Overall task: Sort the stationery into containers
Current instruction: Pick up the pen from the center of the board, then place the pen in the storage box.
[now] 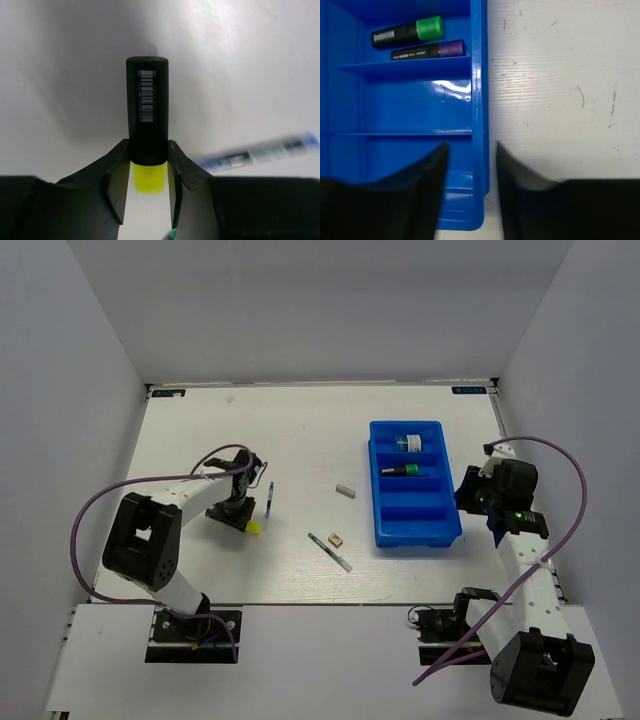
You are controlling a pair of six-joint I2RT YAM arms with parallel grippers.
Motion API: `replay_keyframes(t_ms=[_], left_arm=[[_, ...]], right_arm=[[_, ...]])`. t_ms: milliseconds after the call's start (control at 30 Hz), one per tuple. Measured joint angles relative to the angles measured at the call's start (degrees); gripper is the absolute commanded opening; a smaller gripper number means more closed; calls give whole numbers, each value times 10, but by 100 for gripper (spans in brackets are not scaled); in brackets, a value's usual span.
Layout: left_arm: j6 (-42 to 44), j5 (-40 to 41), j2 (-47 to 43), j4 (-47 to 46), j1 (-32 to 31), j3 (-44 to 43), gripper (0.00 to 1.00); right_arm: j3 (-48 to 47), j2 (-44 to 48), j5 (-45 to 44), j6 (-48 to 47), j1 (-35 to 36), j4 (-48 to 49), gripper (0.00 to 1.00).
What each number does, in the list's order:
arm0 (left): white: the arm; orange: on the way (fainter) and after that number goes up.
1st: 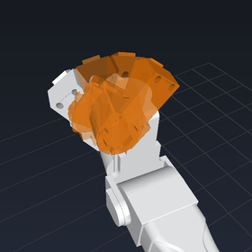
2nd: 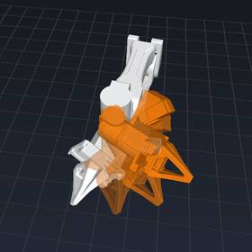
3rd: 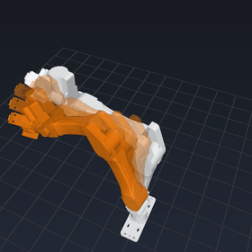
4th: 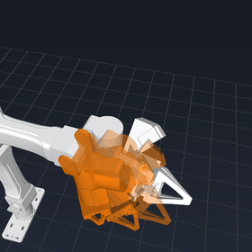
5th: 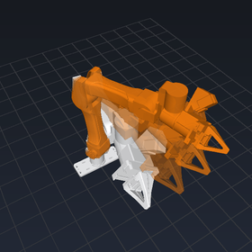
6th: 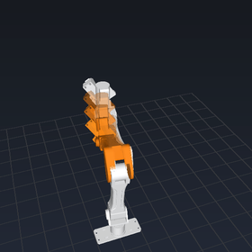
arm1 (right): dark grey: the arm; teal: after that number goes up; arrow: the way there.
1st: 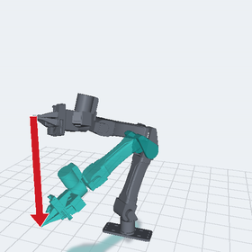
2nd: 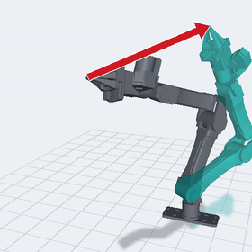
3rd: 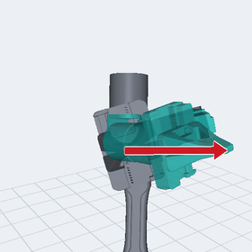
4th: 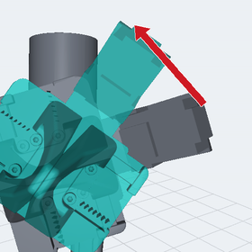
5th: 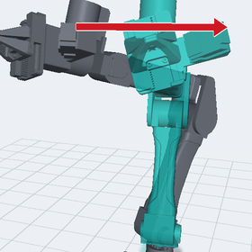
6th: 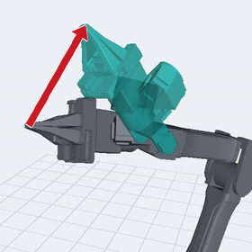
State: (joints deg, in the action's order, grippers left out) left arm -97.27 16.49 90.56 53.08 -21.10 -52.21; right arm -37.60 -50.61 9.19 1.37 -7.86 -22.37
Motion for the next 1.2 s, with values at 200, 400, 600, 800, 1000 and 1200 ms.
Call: replay_keyframes(t_ms=[200,400,600,800,1000,1200], left_arm=[[326,10,3,-59,-88,-146,0],[641,-133,36,-152,-149,-271,0],[869,-318,159,-233,-200,-439,0],[982,-432,276,-293,-233,-551,0],[1056,-444,349,-347,-240,-602,0],[1089,-416,356,-433,-258,-568,0]], right_arm=[[0,0,19,-2,-1,-1,0],[0,0,34,-3,-2,-2,0],[0,7,62,-3,-3,-1,0],[0,11,71,-4,-3,-1,0],[0,11,73,-4,-3,-1,0],[0,11,71,-5,-3,-1,0]])
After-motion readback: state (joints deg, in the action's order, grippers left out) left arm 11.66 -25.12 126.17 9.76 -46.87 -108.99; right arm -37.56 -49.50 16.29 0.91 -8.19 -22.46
